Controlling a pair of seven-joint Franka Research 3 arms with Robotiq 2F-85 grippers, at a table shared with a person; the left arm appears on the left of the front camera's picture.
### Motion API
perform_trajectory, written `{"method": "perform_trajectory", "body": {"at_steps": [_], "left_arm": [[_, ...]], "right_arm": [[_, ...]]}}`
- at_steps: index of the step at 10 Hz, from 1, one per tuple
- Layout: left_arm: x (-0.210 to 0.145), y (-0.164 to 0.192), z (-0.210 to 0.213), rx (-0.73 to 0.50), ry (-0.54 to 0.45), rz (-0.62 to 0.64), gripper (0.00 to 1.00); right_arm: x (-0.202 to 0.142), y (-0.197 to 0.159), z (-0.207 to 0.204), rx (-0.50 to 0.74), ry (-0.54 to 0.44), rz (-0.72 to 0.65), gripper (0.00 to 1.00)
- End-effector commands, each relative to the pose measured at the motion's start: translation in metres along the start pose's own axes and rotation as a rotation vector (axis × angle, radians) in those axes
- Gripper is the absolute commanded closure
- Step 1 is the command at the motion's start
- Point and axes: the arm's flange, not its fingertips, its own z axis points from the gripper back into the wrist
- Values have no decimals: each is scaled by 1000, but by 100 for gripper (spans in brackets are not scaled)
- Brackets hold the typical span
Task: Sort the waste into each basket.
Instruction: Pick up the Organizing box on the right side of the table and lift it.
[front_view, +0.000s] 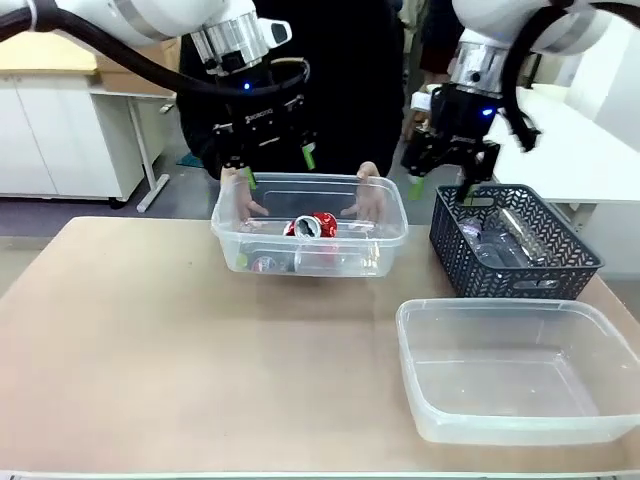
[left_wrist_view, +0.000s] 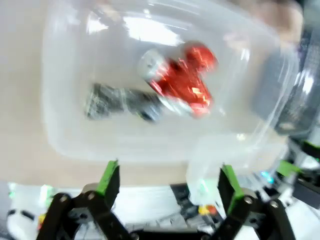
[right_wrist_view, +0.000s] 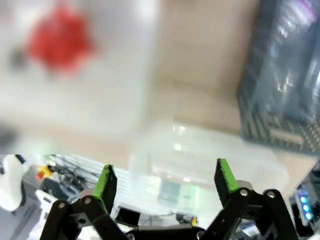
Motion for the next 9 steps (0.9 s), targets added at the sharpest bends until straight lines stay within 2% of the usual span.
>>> {"method": "perform_trajectory", "body": {"at_steps": [1, 3, 4, 5, 8, 9], "left_arm": [[-57, 1, 10, 16, 43, -83, 0], [-96, -7, -13, 91, 110, -144, 0], [-105, -14, -31, 145, 185, -302, 0], [-93, -25, 6, 60, 69, -116, 0], [-93, -25, 6, 60, 69, -116, 0], [-95, -24, 0, 80, 92, -148, 0]], "right_arm": [[-120, -46, 15, -40, -109, -53, 0], [-180, -75, 8, -98, -196, -122, 0], [-176, -74, 7, -125, -225, -97, 0], [-151, -61, 17, -52, -126, -108, 0], [-151, -61, 17, -52, -126, -108, 0], [-166, -67, 10, -76, -141, -118, 0]]}}
